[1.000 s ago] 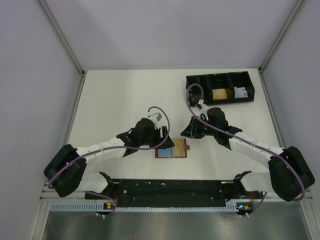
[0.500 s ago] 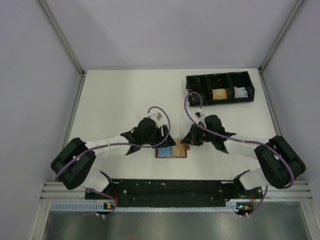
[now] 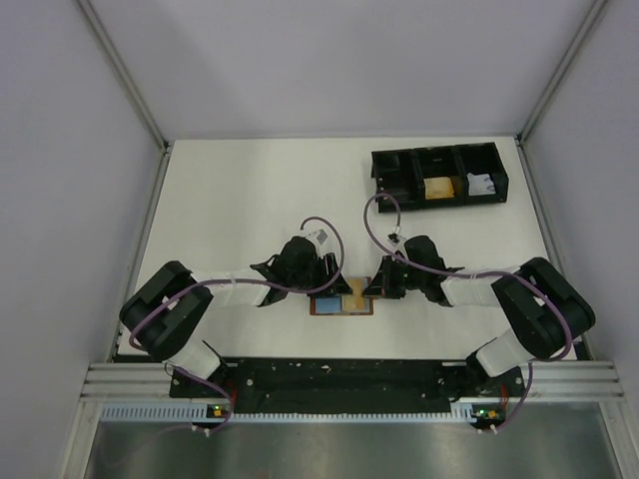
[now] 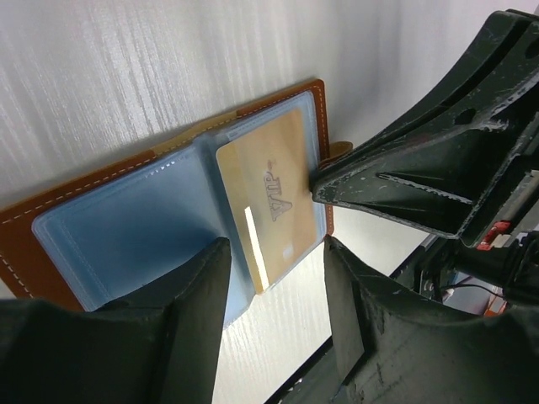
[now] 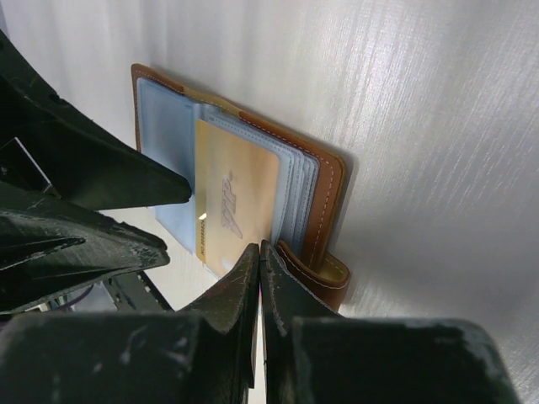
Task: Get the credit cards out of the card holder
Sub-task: Remove the credit card from the card holder.
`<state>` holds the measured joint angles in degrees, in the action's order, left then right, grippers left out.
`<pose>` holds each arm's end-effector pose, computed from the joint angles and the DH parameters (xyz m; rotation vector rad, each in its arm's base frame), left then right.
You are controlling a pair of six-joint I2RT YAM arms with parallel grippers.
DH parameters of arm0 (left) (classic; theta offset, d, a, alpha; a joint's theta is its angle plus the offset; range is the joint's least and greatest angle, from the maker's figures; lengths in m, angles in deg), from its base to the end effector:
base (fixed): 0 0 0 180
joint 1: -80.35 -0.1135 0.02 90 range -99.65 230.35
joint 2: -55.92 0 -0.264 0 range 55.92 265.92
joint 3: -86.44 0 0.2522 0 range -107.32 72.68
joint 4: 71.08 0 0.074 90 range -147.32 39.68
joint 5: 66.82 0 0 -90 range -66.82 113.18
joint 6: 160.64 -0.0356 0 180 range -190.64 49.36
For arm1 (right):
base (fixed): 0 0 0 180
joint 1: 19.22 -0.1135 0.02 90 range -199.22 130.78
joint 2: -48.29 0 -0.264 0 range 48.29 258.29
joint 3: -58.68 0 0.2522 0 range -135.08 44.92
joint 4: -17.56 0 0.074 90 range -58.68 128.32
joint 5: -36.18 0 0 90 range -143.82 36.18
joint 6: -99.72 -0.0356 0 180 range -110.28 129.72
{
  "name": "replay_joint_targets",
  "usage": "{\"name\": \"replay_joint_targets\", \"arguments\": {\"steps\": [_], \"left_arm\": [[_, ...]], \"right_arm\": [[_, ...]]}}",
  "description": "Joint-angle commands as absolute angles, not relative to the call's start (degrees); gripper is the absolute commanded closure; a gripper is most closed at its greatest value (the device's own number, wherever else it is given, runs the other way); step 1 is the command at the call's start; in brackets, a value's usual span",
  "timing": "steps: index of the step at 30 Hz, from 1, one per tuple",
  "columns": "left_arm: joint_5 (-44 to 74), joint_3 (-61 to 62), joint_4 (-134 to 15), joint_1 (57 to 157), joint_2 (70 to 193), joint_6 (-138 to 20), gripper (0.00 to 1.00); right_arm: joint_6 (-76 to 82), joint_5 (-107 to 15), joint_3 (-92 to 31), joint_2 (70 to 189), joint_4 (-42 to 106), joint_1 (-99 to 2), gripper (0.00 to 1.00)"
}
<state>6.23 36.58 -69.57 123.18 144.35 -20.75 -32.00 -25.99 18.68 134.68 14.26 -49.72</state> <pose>0.2075 -0.2065 0.1506 0.0193 2.5243 -1.1073 0.2107 0.1434 0.1223 -0.0232 2.5277 1.1457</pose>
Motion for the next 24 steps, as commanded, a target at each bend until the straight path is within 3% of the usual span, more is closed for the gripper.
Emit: {"name": "replay_joint_targets", "arguments": {"steps": [1,17,24], "left_arm": [[5.69,35.67,-72.17,122.89,145.83,-19.92,0.48],[5.07,39.54,-78.05,122.27,149.52,-17.29,0.6],[4.55,41.04,-80.96,122.18,149.26,-16.85,0.79]], "right_arm": [[-31.15,-27.72,18.91,136.27,14.62,-49.36,1.0],[-31.15,-27.37,18.99,136.8,14.19,-49.36,1.0],[-31.15,-27.37,19.08,136.71,14.1,-49.45,1.0]]}}
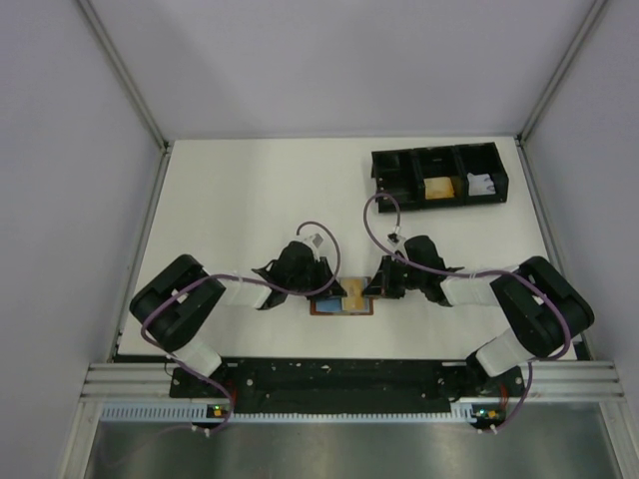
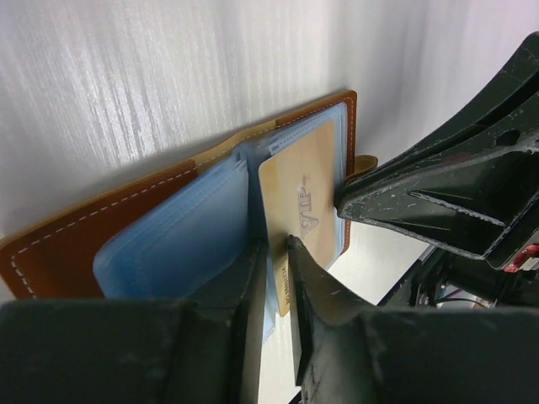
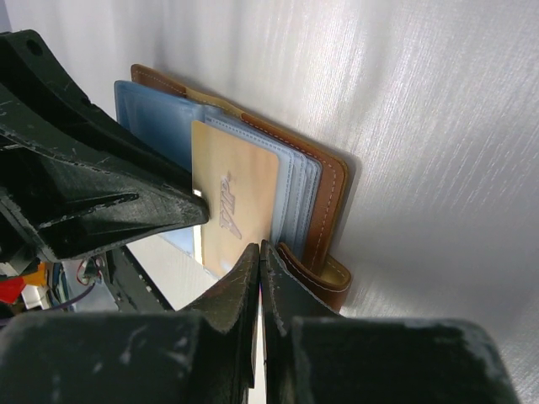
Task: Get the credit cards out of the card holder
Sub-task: Remove the credit card from the card holder.
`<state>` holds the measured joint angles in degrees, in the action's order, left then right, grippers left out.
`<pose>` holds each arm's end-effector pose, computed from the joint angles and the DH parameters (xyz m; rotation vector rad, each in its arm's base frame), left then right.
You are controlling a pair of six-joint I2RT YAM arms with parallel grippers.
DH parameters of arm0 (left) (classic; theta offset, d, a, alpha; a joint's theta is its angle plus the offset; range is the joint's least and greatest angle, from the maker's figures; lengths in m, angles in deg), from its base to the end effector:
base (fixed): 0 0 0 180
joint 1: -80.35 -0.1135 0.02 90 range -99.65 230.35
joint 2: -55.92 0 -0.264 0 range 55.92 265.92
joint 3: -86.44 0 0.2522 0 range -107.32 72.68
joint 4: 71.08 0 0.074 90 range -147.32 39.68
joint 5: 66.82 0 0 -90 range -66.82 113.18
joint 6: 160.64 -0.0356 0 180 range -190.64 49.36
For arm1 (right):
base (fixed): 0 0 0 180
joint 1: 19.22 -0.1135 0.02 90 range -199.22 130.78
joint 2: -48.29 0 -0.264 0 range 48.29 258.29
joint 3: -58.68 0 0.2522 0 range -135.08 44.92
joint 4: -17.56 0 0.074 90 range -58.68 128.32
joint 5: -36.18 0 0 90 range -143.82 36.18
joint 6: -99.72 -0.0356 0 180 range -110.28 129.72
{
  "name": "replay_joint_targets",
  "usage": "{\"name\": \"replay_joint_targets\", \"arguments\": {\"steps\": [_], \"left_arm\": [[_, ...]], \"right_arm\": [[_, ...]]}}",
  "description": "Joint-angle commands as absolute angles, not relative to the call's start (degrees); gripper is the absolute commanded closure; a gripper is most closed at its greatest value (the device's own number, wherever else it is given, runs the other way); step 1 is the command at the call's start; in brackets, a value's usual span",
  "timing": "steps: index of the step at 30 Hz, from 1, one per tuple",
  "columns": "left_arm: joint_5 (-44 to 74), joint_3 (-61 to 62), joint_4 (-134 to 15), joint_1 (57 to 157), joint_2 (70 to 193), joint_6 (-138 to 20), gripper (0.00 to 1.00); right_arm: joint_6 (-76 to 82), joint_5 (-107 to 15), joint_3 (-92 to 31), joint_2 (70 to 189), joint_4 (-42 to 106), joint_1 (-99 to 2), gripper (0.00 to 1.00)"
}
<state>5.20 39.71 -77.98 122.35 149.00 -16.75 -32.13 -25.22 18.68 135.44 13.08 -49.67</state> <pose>0.2093 -0.2033 0.1261 -0.0740 2.5332 -1.1538 0.2119 0.1443 0.1209 -0.0297 2.5225 1.1642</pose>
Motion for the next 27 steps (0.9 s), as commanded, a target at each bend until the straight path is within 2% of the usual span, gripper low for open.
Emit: {"name": "replay_joint_targets", "arguments": {"steps": [1,3,4,27], "left_arm": [[4.37,41.12,-81.05,122.18,149.35,-16.85,0.85],[4.28,41.39,-81.31,122.18,149.35,-16.85,0.97],[4.28,41.65,-81.57,122.1,149.26,-16.85,1.0],[5.95,47.54,-78.5,118.76,143.12,-18.43,1.0]], "right_arm": [[-31.15,-27.46,19.0,136.8,14.1,-49.36,1.0],[-31.15,-27.54,19.08,136.8,14.18,-49.36,1.0],[-31.15,-27.63,19.08,136.88,14.27,-49.45,1.0],[-31.24,-29.57,19.87,139.26,17.26,-46.29,1.0]]}}
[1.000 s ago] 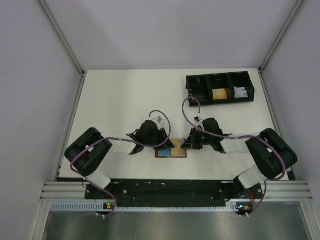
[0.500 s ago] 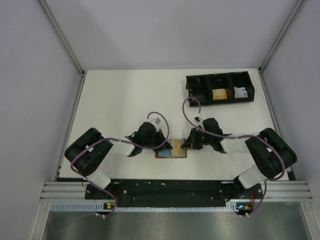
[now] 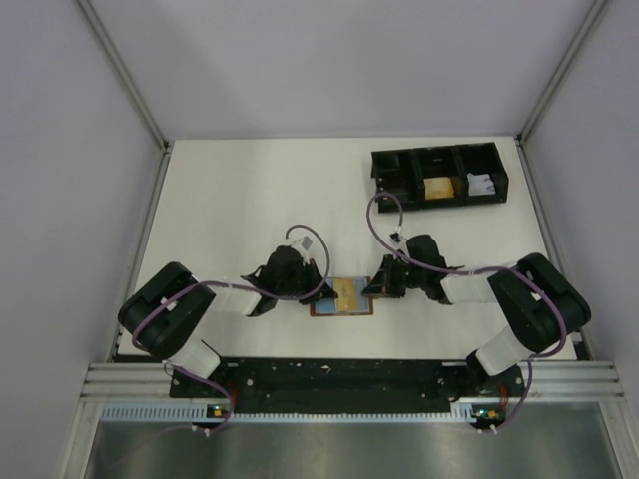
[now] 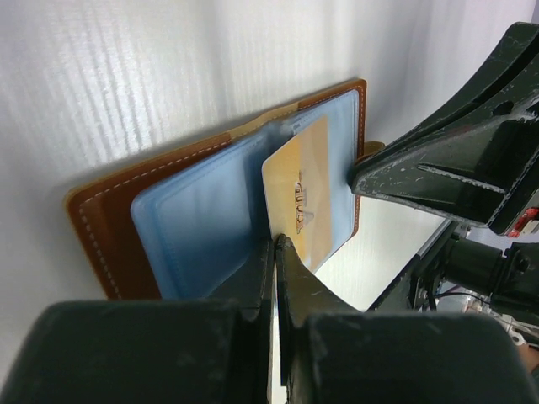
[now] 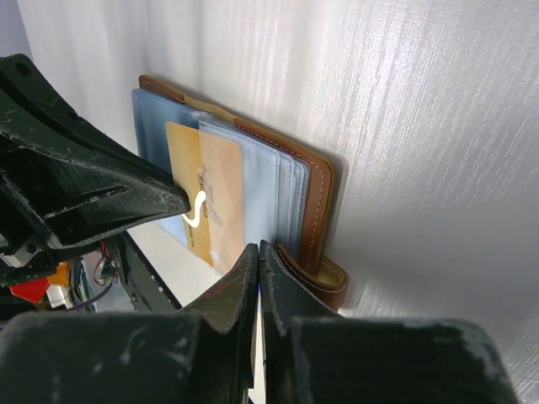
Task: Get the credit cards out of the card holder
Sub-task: Remove the credit card from the card holder.
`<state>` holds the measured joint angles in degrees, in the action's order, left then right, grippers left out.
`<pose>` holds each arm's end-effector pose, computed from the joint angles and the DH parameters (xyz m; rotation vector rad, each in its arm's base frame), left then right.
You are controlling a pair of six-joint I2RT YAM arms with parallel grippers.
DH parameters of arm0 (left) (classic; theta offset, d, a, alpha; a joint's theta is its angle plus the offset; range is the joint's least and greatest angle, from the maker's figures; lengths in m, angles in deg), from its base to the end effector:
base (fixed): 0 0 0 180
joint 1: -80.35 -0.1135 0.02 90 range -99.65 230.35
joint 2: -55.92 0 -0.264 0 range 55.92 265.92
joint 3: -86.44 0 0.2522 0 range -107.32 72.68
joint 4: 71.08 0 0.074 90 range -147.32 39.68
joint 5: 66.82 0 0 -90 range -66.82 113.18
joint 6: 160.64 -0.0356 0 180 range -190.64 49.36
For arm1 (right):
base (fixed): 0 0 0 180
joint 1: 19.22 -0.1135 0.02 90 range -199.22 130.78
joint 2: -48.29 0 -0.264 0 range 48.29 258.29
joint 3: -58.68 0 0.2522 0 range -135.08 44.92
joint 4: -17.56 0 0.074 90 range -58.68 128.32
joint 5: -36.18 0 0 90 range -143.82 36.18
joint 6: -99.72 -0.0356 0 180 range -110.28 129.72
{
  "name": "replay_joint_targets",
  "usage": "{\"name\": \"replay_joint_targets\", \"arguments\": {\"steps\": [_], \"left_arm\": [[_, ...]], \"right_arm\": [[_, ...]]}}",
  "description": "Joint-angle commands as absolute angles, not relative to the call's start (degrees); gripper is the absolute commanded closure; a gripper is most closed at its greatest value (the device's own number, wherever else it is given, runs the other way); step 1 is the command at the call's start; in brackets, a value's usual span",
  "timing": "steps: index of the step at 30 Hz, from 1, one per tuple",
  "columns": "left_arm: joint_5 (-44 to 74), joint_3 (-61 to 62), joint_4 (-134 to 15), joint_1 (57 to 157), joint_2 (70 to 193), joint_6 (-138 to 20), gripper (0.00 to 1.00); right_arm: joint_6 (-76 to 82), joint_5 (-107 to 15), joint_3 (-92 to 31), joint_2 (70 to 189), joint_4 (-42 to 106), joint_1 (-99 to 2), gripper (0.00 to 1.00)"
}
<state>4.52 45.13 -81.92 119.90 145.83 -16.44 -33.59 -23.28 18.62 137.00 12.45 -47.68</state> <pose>0.2021 -0.1817 0.1224 -0.1185 2.4943 -1.1703 0.2169 0.1382 0.1160 0.0329 2.5408 1.1932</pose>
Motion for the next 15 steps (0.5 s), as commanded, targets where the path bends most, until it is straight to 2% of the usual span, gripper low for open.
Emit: {"name": "replay_joint_targets", "arguments": {"steps": [1,15], "left_arm": [[6.04,48.06,-78.32,118.58,142.5,-18.52,1.0],[6.92,53.6,-74.99,115.07,130.55,-22.12,1.0]], "right_arm": [[-31.24,-29.48,19.79,139.26,17.26,-46.29,1.0],[-29.66,-29.3,17.94,137.07,19.98,-46.29,1.0]]}}
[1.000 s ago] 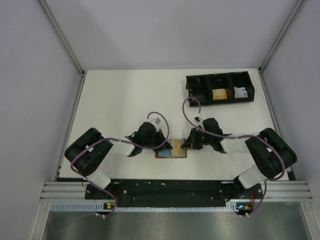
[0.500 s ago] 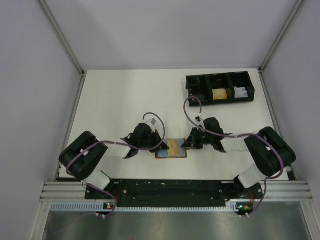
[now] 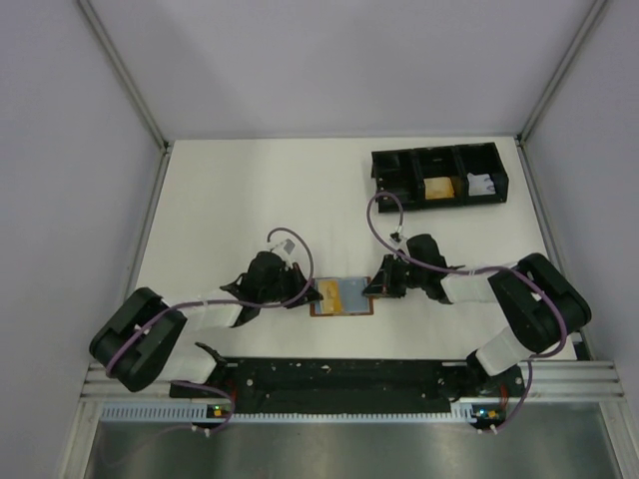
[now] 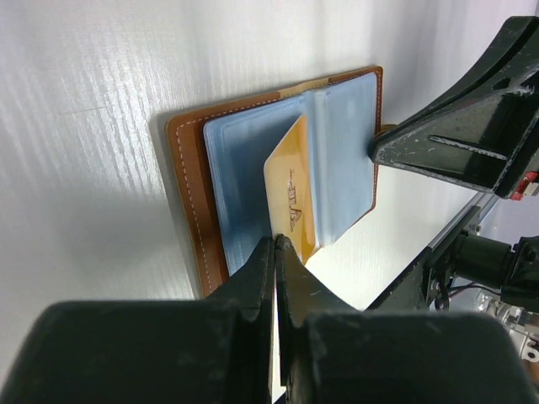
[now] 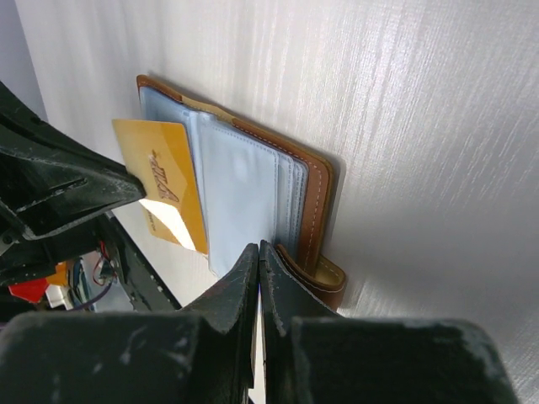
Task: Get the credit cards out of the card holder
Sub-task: Remove the credit card from the card holder, then place the credit card in the storage box.
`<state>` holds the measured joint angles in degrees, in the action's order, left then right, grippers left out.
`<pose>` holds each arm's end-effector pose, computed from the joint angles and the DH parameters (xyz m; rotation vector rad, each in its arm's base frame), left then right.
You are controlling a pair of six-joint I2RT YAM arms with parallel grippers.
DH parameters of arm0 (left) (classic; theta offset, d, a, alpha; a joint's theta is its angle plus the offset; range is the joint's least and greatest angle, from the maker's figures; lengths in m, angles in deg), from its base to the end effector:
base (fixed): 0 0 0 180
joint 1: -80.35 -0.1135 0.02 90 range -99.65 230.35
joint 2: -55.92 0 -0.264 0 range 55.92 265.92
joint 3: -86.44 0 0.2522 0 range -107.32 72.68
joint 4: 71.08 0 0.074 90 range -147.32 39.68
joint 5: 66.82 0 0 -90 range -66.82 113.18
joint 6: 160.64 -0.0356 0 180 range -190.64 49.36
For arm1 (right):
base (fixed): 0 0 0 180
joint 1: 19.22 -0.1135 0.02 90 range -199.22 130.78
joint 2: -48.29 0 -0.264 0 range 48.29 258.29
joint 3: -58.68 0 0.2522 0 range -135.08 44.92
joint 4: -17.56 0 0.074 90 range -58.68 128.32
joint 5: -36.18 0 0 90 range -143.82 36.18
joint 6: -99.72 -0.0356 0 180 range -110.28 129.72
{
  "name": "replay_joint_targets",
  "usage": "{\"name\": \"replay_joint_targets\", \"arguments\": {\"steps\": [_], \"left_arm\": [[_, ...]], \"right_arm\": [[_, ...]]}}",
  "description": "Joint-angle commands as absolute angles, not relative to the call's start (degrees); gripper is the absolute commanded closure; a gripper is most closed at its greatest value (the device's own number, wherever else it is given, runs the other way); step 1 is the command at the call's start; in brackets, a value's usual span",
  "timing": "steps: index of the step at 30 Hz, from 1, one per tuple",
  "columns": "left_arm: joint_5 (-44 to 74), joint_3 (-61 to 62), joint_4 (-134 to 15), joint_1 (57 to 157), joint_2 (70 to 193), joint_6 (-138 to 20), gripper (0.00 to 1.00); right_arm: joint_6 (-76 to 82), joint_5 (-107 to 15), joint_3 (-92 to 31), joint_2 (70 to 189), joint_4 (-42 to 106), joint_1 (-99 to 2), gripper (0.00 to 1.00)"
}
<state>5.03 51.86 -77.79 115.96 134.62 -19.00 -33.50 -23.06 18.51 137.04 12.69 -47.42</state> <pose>0.1846 -0.1458 0.1313 -0.1501 2.4527 -1.1184 0.2176 0.1373 0.1160 0.0357 2.5426 1.1942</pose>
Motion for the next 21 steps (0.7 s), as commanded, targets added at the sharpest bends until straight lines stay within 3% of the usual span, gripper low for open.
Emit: {"name": "replay_joint_targets", "arguments": {"steps": [1,6,21], "left_arm": [[6.92,53.95,-74.98,114.89,129.24,-22.47,1.0],[7.1,54.4,-74.46,114.54,123.0,-24.14,1.0],[-6.34,47.9,-78.22,113.83,113.67,-26.51,1.0]], "right_arm": [[-29.31,-29.22,17.51,136.36,20.42,-46.37,1.0],[-26.15,-26.32,16.89,130.74,18.67,-46.29,0.97],[-22.71,-6.38,12.67,115.53,12.26,-46.29,0.51]]}}
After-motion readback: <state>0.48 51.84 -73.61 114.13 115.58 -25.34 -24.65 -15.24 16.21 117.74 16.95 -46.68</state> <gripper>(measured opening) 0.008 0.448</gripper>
